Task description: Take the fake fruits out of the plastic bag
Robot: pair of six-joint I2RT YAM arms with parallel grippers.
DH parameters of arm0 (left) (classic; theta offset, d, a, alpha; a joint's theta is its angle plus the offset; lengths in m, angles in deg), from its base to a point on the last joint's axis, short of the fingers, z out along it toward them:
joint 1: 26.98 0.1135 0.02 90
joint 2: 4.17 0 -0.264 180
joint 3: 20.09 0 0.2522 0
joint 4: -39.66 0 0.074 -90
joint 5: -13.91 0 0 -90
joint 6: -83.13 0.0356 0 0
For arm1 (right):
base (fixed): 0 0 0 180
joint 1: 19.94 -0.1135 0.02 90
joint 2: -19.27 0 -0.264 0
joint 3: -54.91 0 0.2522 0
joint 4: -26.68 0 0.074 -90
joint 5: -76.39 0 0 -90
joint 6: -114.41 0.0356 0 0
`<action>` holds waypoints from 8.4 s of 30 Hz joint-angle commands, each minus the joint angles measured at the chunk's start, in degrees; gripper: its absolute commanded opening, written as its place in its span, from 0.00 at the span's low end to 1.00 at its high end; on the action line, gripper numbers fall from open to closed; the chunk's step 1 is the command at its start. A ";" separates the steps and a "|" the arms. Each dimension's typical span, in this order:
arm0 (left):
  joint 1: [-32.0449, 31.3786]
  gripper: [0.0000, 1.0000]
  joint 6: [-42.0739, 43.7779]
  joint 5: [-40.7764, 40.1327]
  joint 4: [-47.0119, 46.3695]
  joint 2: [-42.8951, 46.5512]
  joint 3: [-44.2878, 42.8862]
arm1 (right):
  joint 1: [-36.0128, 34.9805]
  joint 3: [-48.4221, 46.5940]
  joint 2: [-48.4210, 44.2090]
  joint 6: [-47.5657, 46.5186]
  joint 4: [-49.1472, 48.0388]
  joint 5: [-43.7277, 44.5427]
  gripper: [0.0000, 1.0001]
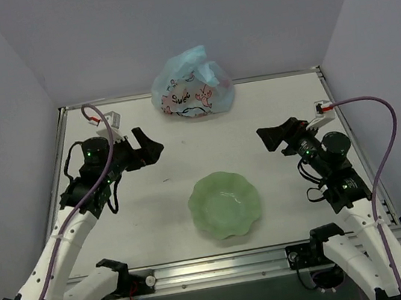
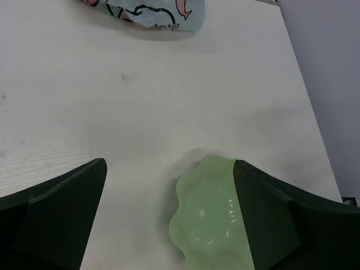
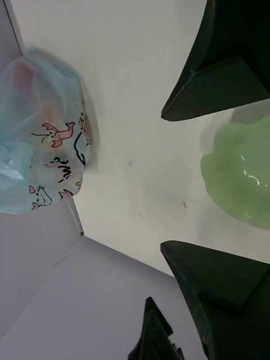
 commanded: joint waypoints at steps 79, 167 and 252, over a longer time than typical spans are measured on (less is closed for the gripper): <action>-18.70 0.02 -10.35 -30.12 -42.71 -11.76 12.99 | -8.28 -31.13 46.64 -15.95 -7.53 16.39 0.00; -23.27 0.05 2.92 -20.02 -16.50 -30.58 -4.51 | -13.29 -62.20 86.05 -19.03 0.13 21.31 0.00; -34.84 0.34 -0.08 -27.66 -4.74 -1.88 1.24 | -14.78 -47.86 75.58 -22.29 1.79 19.38 0.00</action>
